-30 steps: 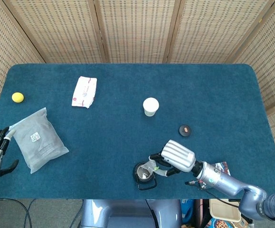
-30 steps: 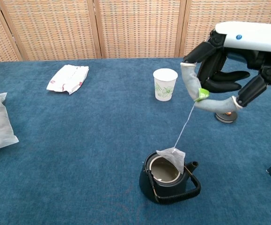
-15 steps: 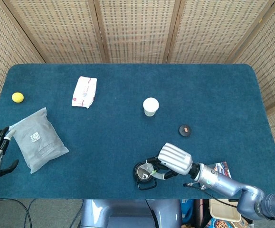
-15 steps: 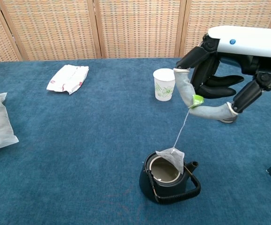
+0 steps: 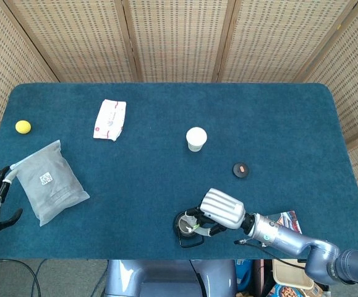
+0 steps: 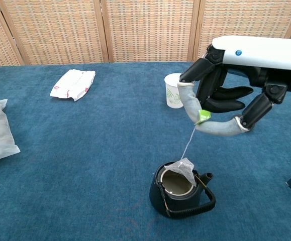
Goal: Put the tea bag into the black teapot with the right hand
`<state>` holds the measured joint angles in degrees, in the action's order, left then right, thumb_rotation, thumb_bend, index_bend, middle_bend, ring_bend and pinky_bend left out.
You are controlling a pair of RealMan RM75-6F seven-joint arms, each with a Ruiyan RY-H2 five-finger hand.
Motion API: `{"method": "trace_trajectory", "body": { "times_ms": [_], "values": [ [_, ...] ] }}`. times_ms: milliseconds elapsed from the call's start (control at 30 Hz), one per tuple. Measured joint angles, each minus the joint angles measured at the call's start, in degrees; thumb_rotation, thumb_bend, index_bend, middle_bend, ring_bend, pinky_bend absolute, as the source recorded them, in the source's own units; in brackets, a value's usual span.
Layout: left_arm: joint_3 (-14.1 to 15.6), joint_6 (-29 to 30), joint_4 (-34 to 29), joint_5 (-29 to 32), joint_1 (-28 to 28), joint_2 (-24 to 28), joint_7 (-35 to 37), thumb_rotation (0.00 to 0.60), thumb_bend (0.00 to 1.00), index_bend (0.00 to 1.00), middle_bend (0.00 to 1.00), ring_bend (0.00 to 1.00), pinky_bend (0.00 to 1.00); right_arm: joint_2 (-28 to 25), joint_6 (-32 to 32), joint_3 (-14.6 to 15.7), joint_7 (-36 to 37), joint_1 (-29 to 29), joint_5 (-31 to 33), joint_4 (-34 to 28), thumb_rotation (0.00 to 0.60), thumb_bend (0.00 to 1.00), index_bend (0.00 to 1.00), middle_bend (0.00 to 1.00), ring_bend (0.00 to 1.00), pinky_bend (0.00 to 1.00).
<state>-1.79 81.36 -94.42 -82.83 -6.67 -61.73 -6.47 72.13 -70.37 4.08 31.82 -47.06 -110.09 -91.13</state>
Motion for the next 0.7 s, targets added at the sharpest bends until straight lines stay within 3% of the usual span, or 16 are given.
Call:
{"method": "trace_trajectory", "body": {
  "times_ms": [700],
  "values": [
    [0.2, -0.3, 0.1, 0.0, 0.0, -0.3, 0.0, 0.600, 0.32, 0.00, 0.00, 0.00, 0.00, -0.1, 1.2, 0.7, 0.1, -0.9, 0.3, -0.9, 0.600, 0.52, 0.64, 0.97, 1.00, 1.00]
  ]
}}
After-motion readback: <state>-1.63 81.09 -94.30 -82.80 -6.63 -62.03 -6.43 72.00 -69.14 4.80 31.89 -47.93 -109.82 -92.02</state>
